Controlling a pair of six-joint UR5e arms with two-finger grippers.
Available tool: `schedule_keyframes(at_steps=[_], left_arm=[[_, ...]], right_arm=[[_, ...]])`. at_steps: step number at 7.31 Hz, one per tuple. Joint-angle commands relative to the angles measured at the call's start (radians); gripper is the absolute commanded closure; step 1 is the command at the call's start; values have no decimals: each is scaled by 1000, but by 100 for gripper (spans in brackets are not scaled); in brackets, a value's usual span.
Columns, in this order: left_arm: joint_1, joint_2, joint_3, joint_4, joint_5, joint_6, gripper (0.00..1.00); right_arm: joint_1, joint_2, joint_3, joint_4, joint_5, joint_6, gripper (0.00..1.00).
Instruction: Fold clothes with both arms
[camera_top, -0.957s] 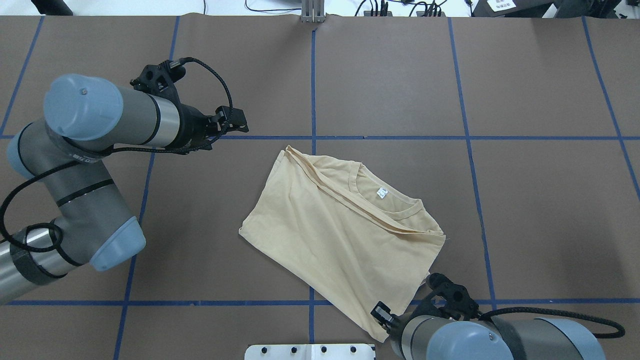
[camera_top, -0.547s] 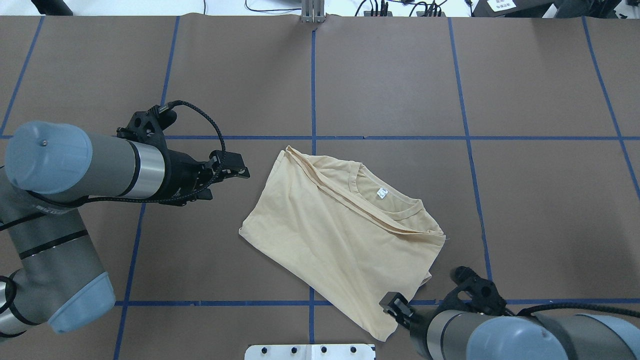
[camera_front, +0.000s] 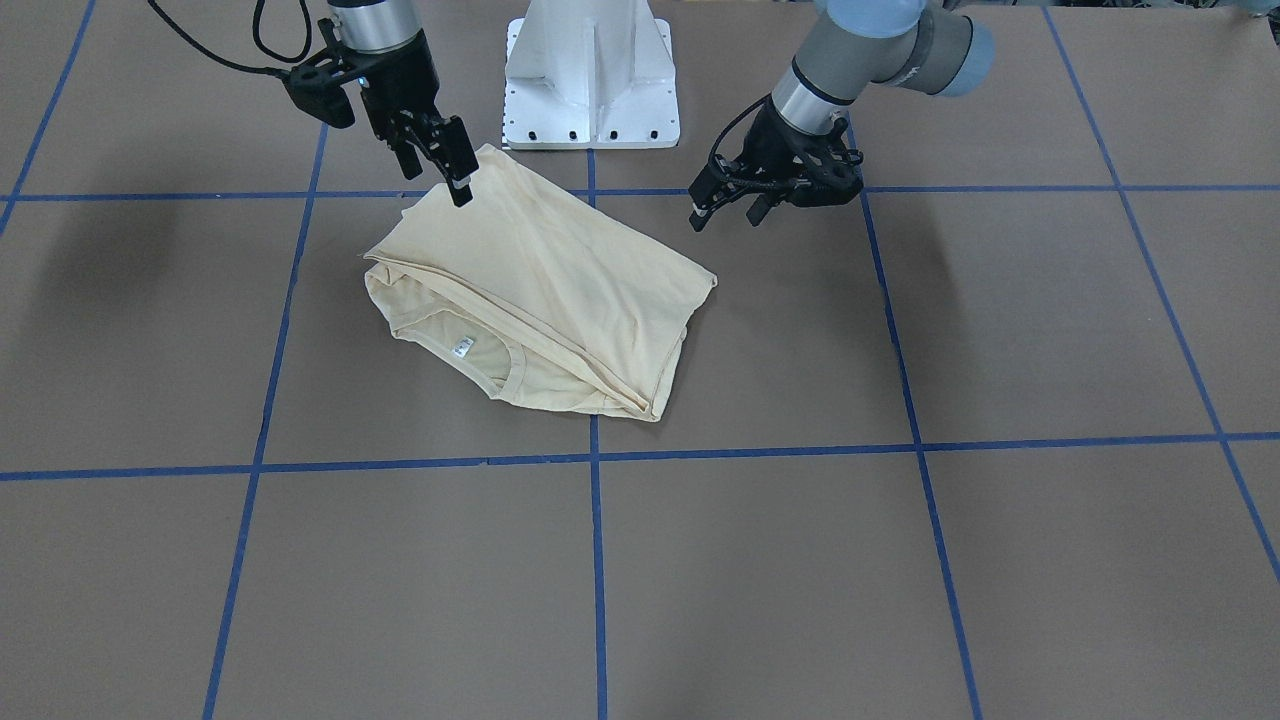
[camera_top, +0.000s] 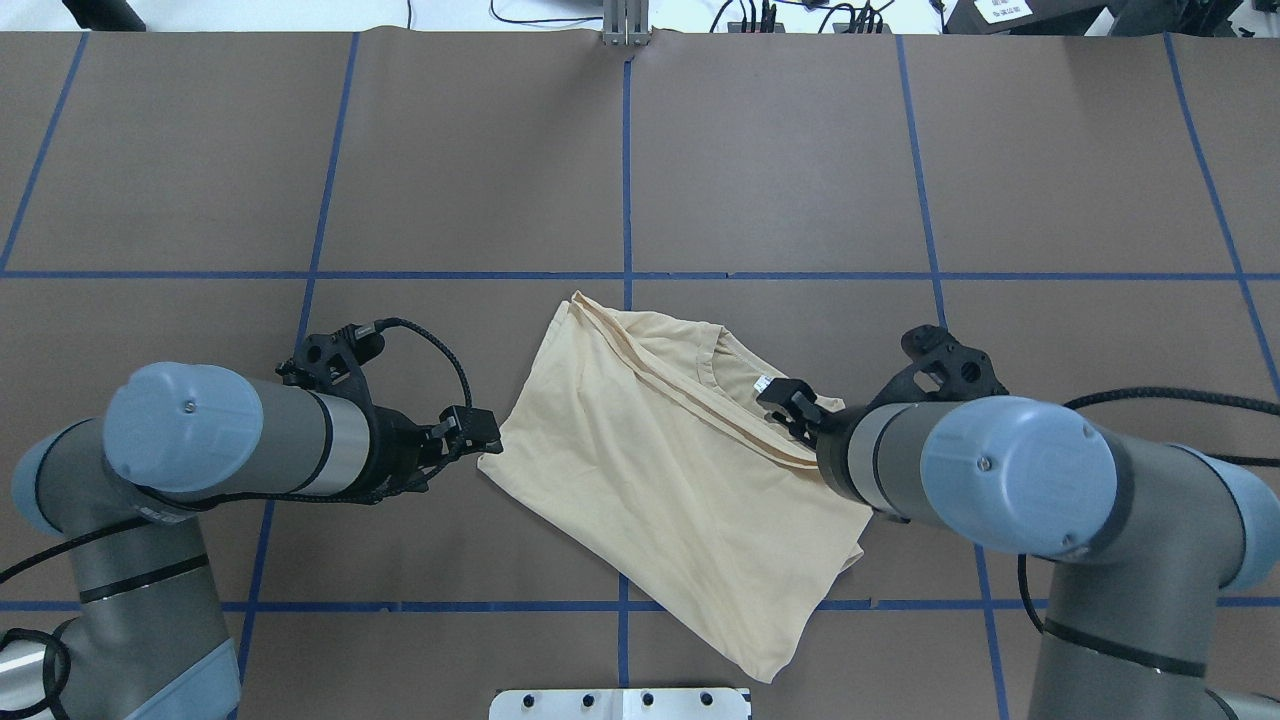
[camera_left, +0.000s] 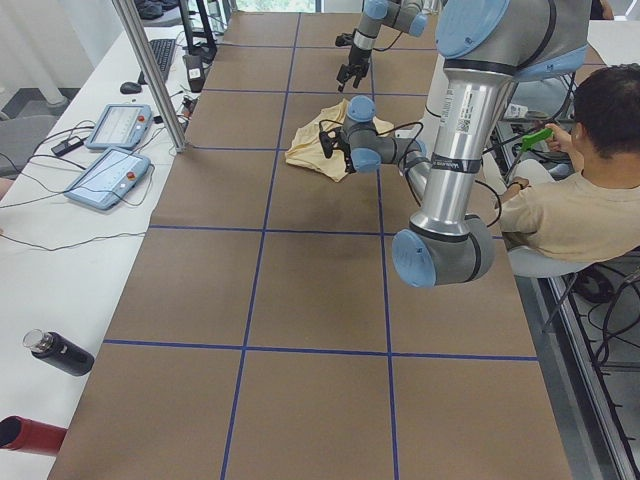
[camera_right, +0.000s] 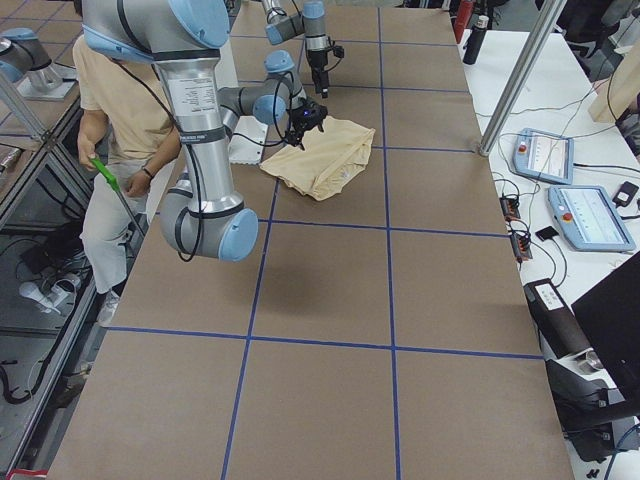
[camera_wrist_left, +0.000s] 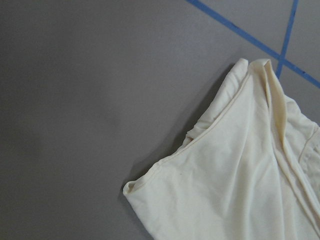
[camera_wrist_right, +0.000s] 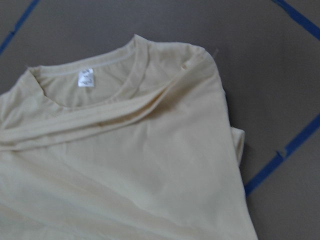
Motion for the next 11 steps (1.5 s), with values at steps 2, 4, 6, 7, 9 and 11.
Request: schedule_keyframes(at_steps=[2,4,6,7,9,11], left_arm=[[22,-89,134,-2,11,3,15],[22,-92,172,-2,44,6,34],[22,-97,175,-2,44,6,44],[22,-98,181,-2,44,6,45],[23,-106,198,-2,45,4,47],[22,-110,198,-2,45,-2,61]], right_arm=[[49,14,-65,7,36,-87,0],[51,12,-88,8,31,-87,0],[51,12,-90,8,31,-87,0],[51,14,-90,8,31,-87,0],[49,11,-93,8,31,-87,0],[51,11,-96,8,31,-89,0]])
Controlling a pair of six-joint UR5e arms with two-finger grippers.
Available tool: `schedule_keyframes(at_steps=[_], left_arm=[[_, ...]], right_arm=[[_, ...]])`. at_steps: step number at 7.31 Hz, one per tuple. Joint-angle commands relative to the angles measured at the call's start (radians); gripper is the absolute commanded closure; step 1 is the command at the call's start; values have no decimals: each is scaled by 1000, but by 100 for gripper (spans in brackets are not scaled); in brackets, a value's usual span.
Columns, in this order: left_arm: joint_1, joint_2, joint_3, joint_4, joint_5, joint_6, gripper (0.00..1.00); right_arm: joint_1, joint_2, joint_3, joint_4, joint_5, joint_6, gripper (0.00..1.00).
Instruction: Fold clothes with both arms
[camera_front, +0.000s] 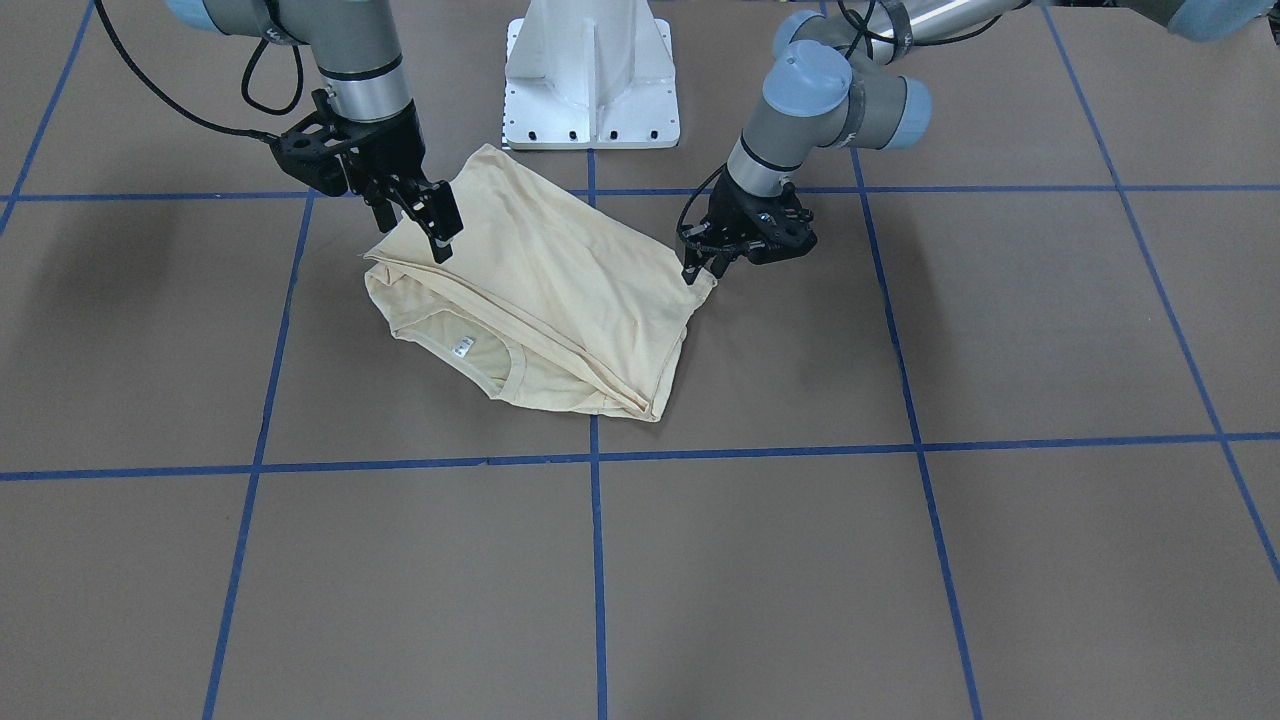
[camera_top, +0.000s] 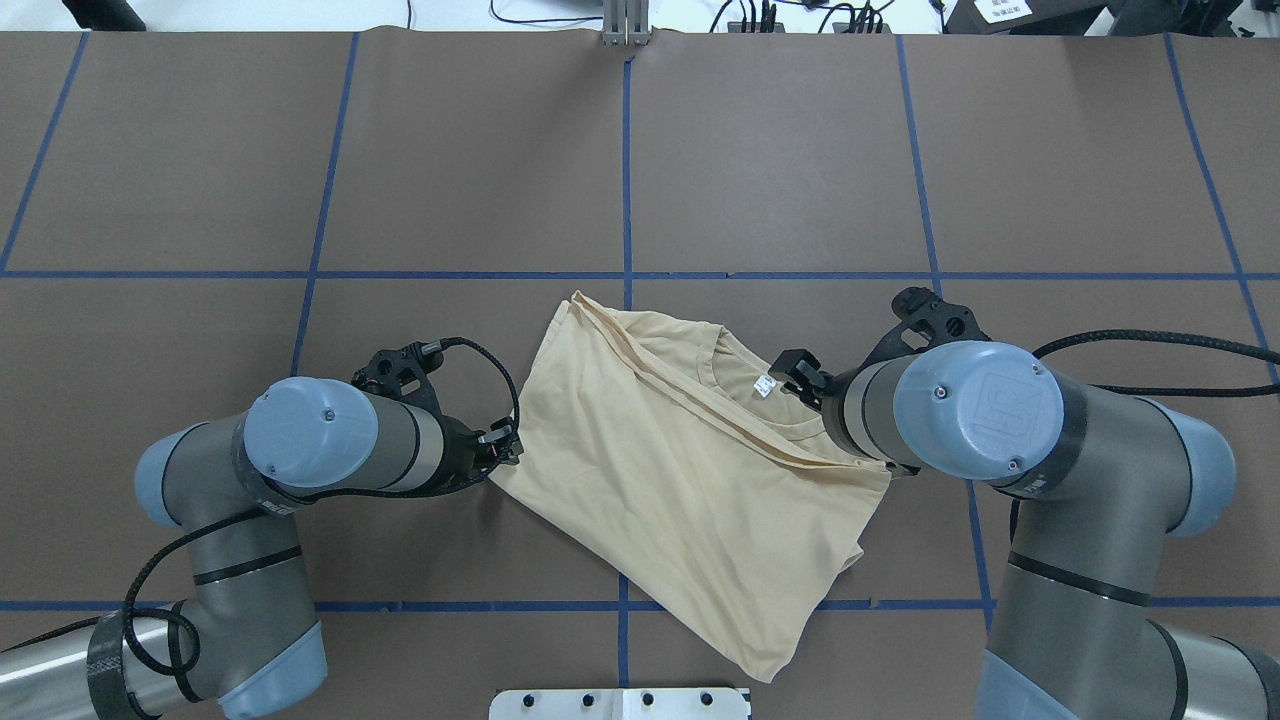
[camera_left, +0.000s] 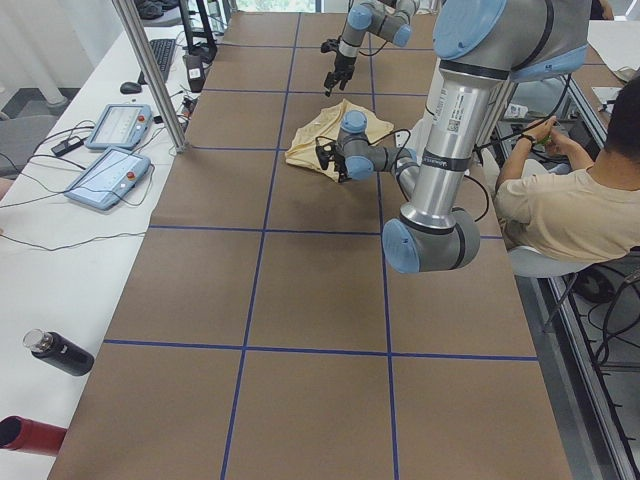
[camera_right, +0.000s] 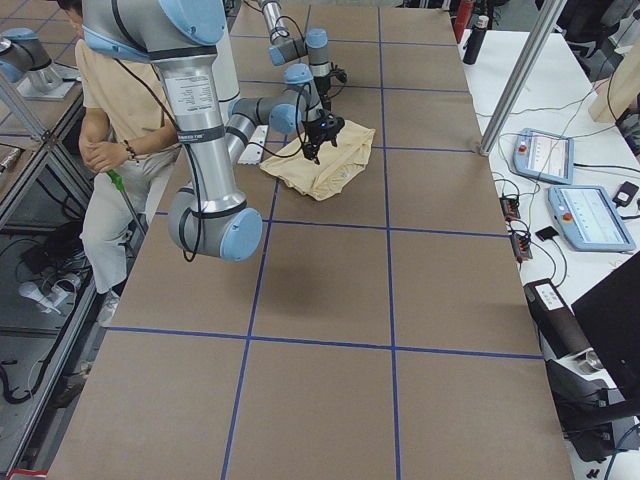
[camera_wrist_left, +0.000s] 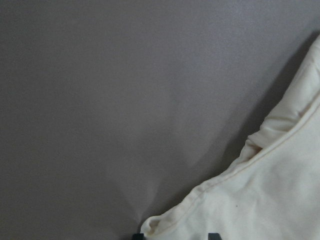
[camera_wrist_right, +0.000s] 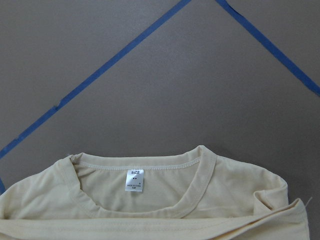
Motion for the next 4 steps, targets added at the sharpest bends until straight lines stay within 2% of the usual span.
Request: schedule_keyframes(at_steps=[1,4], left_arm=[[-1,-7,0,0,0,-6,100],[-7,-9,-11,2,0,-6,100]], right_arm=[[1,1,-3,0,0,0,0],[1,0,-3,0,0,0,0]])
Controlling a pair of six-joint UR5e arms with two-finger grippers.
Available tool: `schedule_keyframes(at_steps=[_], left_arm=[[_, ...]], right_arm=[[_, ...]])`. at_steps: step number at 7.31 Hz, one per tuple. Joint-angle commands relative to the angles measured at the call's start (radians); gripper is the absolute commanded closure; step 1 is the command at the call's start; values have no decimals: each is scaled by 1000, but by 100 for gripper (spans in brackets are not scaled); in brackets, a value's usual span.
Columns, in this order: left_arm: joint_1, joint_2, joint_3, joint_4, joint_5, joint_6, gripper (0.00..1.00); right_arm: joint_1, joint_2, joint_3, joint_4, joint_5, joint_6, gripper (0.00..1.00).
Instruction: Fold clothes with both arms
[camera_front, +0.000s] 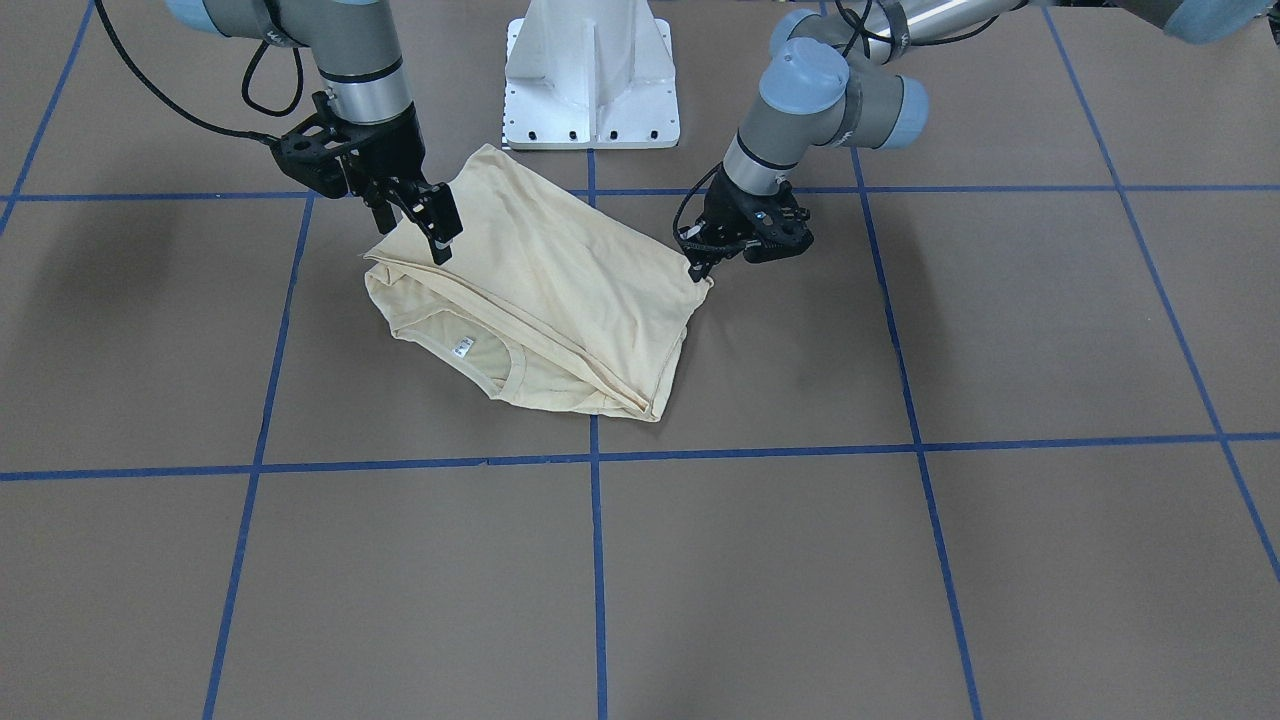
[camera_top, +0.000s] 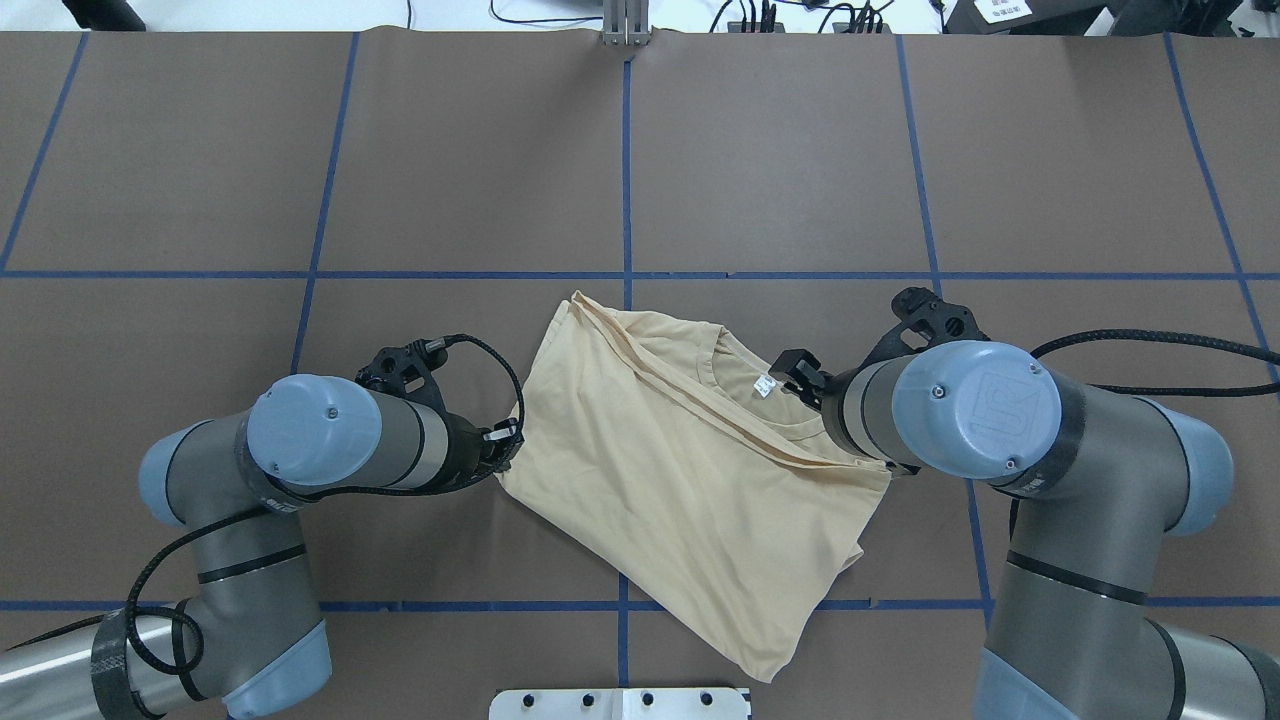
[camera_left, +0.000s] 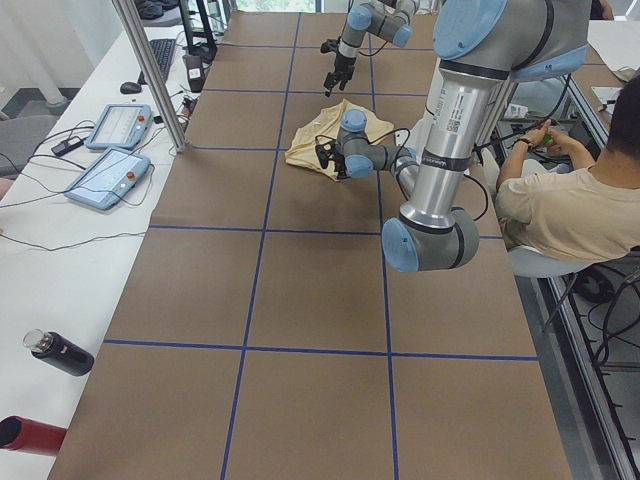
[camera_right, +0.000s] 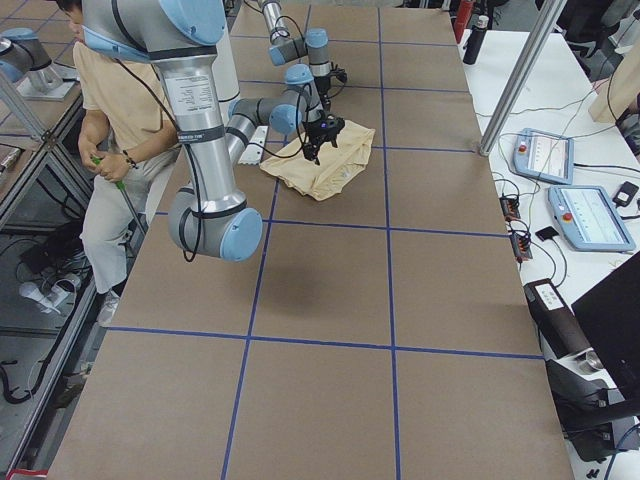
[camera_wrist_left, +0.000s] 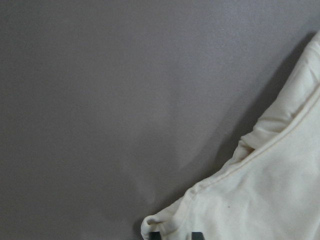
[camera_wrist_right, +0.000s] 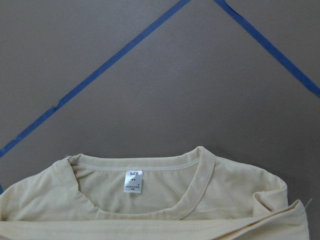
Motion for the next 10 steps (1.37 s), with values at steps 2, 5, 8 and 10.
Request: schedule_keyframes(at_steps=[2,5,8,10], left_arm=[[-39,-1,-8,3,18,9,100],[-124,-68,18,3,113,116,100],[-223,-288,201,-41,127,135,100],[-269,-339,341,-167,127,136,100]], right_arm=[[0,-2,0,0,0,0,0],[0,-7,1,0,0,0,0],[0,-7,3,0,2,2,0],[0,2,4,0,0,3,0]])
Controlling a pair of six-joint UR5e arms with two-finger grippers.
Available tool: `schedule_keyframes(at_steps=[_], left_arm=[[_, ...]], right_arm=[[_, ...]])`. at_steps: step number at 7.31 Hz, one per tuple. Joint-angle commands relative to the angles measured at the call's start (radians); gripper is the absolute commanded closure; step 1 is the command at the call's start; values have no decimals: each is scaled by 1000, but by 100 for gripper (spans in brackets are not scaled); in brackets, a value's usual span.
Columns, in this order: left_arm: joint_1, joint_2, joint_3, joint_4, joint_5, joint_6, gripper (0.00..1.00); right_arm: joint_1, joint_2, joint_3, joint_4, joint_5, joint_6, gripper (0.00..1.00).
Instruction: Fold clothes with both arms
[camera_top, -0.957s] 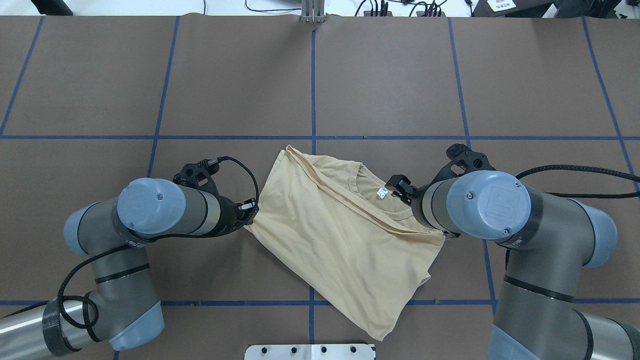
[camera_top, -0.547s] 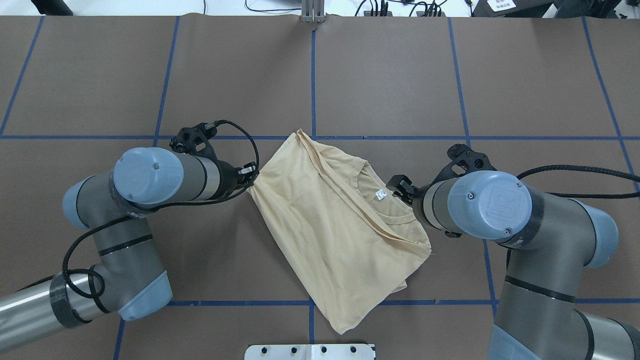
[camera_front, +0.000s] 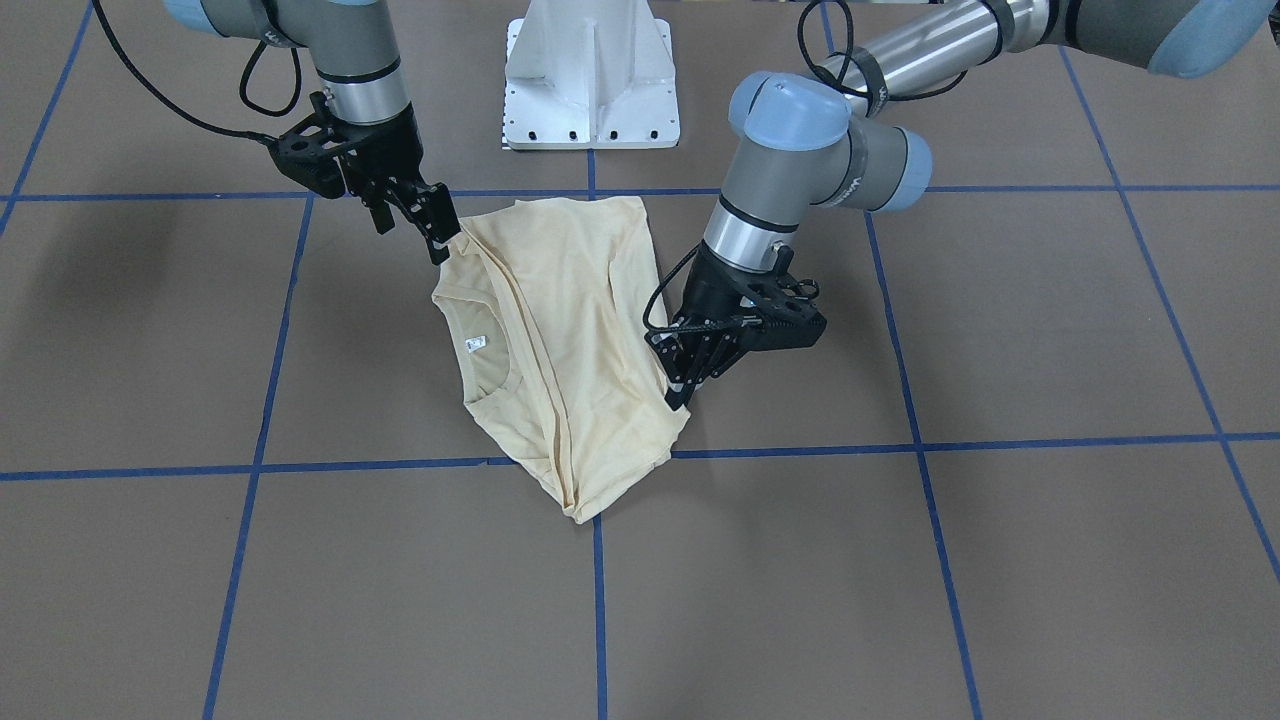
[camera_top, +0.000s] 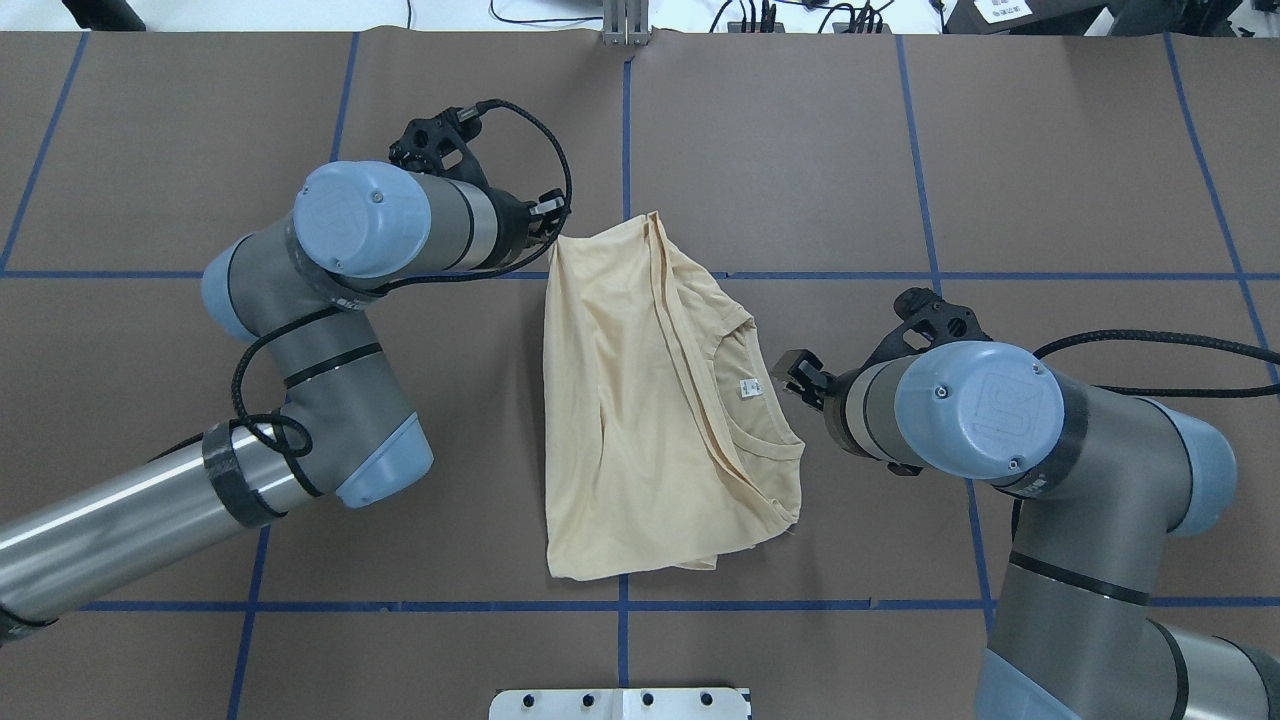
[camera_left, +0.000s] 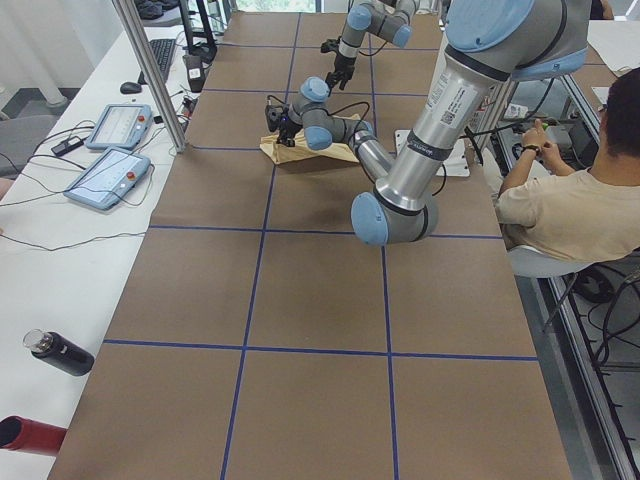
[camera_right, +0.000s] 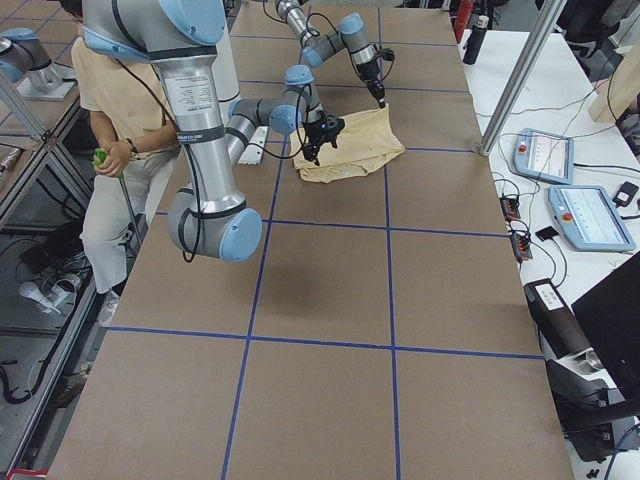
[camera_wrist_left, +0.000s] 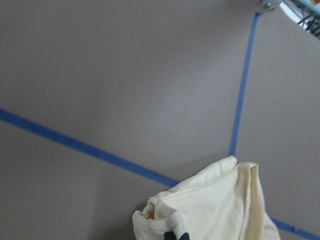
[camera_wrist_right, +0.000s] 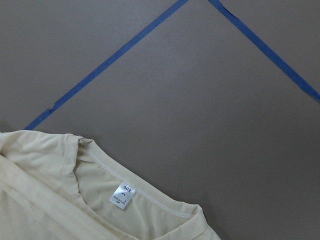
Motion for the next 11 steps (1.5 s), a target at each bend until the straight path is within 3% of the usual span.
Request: schedule_keyframes(at_steps=[1,2,3,4,5,6,8,10,11], left_arm=[[-48,-98,188,-102,1,2,100],[-65,-115,215,-105,1,26,98],[-74,-111,215,-93,1,104,16],[-80,-108,209,-84,-2,102,1],[-106,-82,179,-73,-9,106,1],[-111,32,33,-61,-27,112,1],[-113,117,-135,46,-71,114,1],[-110,128,-142,46,-79,114,1],[-108,127,-137,46,-79,112,1]], right_arm=[[-2,6,6,0,-3,7,0],[-3,6,8,0,-4,11,0],[-18,6,-1,0,-10,13,0],[-35,6,-6,0,-12,15,0],[-57,6,-6,0,-16,34,0],[-115,22,-5,0,-57,167,0],[-259,73,-59,0,-188,234,0],[-272,79,-110,46,-196,413,0],[-275,87,-121,51,-246,476,0]])
